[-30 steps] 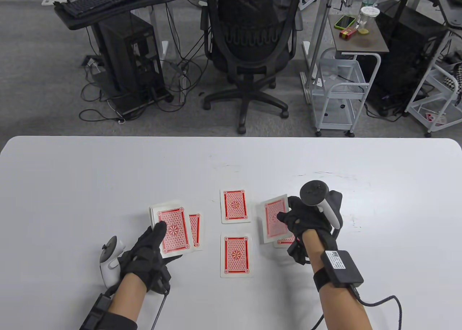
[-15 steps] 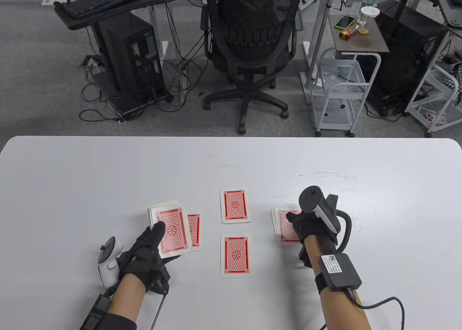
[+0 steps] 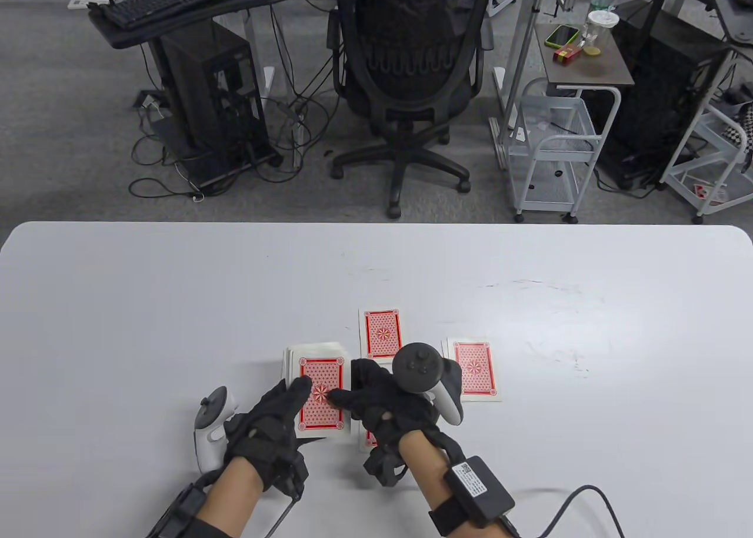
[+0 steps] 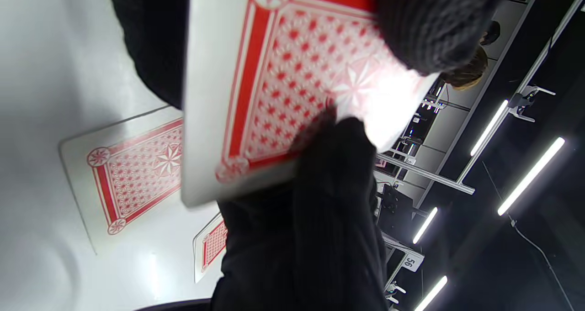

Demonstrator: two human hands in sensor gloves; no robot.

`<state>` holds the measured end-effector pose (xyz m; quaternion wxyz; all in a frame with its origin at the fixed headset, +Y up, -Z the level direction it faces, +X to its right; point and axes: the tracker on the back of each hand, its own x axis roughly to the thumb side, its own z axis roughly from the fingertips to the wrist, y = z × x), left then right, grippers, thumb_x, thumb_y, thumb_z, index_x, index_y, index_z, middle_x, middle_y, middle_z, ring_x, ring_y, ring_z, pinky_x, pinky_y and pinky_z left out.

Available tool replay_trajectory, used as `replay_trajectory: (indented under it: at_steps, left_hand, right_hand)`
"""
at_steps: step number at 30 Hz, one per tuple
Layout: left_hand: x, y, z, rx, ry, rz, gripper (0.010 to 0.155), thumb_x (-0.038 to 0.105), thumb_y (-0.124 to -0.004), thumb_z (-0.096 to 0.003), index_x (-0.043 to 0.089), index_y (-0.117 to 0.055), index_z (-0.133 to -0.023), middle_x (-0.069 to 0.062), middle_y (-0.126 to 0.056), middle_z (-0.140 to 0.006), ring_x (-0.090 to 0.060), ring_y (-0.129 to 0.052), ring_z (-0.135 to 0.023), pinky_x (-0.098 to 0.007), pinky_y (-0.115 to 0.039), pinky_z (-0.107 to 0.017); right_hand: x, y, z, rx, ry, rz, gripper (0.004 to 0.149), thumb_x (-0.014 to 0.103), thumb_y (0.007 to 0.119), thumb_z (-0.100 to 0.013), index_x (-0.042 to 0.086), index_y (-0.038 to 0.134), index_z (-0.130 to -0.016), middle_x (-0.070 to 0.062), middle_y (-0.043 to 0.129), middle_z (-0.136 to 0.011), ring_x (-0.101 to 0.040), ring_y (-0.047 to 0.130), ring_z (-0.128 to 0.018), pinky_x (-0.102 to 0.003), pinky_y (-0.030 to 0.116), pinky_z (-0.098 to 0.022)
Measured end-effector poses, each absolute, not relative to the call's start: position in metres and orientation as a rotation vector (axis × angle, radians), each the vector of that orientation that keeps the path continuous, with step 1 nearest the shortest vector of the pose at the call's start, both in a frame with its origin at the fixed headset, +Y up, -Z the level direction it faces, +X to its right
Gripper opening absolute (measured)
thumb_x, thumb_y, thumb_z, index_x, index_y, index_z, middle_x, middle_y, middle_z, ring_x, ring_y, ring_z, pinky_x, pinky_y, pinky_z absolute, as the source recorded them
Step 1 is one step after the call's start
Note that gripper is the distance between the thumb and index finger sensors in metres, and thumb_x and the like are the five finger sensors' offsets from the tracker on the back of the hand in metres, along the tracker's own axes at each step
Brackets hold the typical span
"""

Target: Four-player card dealing with fan arrangement

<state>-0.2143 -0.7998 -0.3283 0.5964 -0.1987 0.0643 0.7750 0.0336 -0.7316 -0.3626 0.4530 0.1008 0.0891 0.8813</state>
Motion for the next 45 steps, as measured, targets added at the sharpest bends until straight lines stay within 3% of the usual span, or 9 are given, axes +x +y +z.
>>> replay_trajectory:
  at_steps: [6,11,15,24,30,35,38,42,45]
  left_hand:
    - [-0.216,-0.800,-0.331,-0.484,0.129,1.820,0.051,0.052,-0.080,-0.0493,0.031,-0.071,-0.095,0.007,-0.090,-0.090,-0.027,-0.101,-0.074,-0.045,-0.088,-0.051]
    - [-0.233,-0.801,-0.335,-0.432,0.169,1.797,0.051,0.053,-0.078,-0.0504,0.032,-0.070,-0.096,0.009,-0.088,-0.091,-0.026,-0.100,-0.076,-0.045,-0.088,-0.053]
    - [-0.256,-0.805,-0.338,-0.380,0.259,1.780,0.051,0.053,-0.079,-0.0506,0.031,-0.069,-0.096,0.008,-0.088,-0.092,-0.026,-0.100,-0.076,-0.045,-0.087,-0.053]
    - [-0.263,-0.803,-0.338,-0.343,0.266,1.774,0.051,0.053,-0.079,-0.0503,0.031,-0.070,-0.096,0.008,-0.089,-0.091,-0.026,-0.101,-0.075,-0.045,-0.088,-0.052]
    - [-0.261,-0.802,-0.338,-0.348,0.254,1.780,0.051,0.053,-0.079,-0.0503,0.031,-0.071,-0.096,0.008,-0.089,-0.091,-0.026,-0.101,-0.074,-0.045,-0.088,-0.052]
    - [-0.252,-0.800,-0.337,-0.361,0.234,1.779,0.051,0.053,-0.080,-0.0504,0.030,-0.071,-0.095,0.007,-0.089,-0.090,-0.027,-0.101,-0.074,-0.045,-0.088,-0.051]
    - [-0.241,-0.798,-0.334,-0.400,0.195,1.787,0.051,0.053,-0.079,-0.0506,0.030,-0.071,-0.095,0.008,-0.090,-0.090,-0.026,-0.101,-0.074,-0.045,-0.088,-0.051]
    - [-0.224,-0.793,-0.329,-0.430,0.145,1.762,0.051,0.053,-0.080,-0.0506,0.030,-0.071,-0.095,0.007,-0.090,-0.090,-0.026,-0.102,-0.073,-0.045,-0.089,-0.051]
    - [-0.216,-0.789,-0.324,-0.421,0.121,1.743,0.051,0.053,-0.081,-0.0499,0.030,-0.072,-0.094,0.007,-0.091,-0.089,-0.026,-0.103,-0.072,-0.045,-0.089,-0.050]
  right_hand:
    - [0.051,-0.739,-0.371,0.260,0.261,2.037,0.060,0.033,0.092,-0.043,0.004,0.072,-0.092,-0.001,0.093,-0.067,-0.020,0.108,-0.048,-0.057,0.075,-0.052]
    - [0.078,-0.737,-0.375,0.238,0.300,2.000,0.067,0.031,0.090,-0.046,-0.001,0.062,-0.098,-0.002,0.092,-0.068,-0.016,0.104,-0.033,-0.051,0.079,-0.045]
    - [0.092,-0.740,-0.376,0.218,0.347,2.233,0.076,0.032,0.088,-0.048,-0.002,0.050,-0.104,-0.003,0.085,-0.074,-0.014,0.099,-0.031,-0.052,0.077,-0.045]
    - [0.067,-0.762,-0.374,0.082,0.431,3.016,0.083,0.041,0.088,-0.049,-0.003,0.046,-0.106,-0.002,0.084,-0.071,-0.006,0.097,-0.027,-0.048,0.080,-0.044]
    - [0.068,-0.752,-0.371,0.078,0.440,2.984,0.082,0.049,0.083,-0.051,0.000,0.048,-0.107,-0.002,0.084,-0.072,-0.007,0.097,-0.030,-0.049,0.078,-0.046]
    - [0.068,-0.730,-0.366,0.228,0.290,2.627,0.075,0.051,0.076,-0.055,0.004,0.051,-0.107,-0.009,0.079,-0.084,-0.018,0.099,-0.050,-0.054,0.073,-0.052]
    - [0.056,-0.730,-0.364,0.401,0.241,2.336,0.070,0.048,0.077,-0.055,0.004,0.054,-0.105,-0.012,0.076,-0.086,-0.025,0.098,-0.057,-0.059,0.070,-0.053]
    - [0.040,-0.732,-0.360,0.526,0.198,2.217,0.078,0.050,0.080,-0.052,0.002,0.048,-0.105,-0.009,0.075,-0.085,-0.027,0.096,-0.060,-0.061,0.069,-0.054]
    - [0.036,-0.733,-0.356,0.457,0.134,2.165,0.069,0.042,0.087,-0.049,0.004,0.059,-0.099,-0.002,0.082,-0.076,-0.021,0.101,-0.051,-0.059,0.073,-0.052]
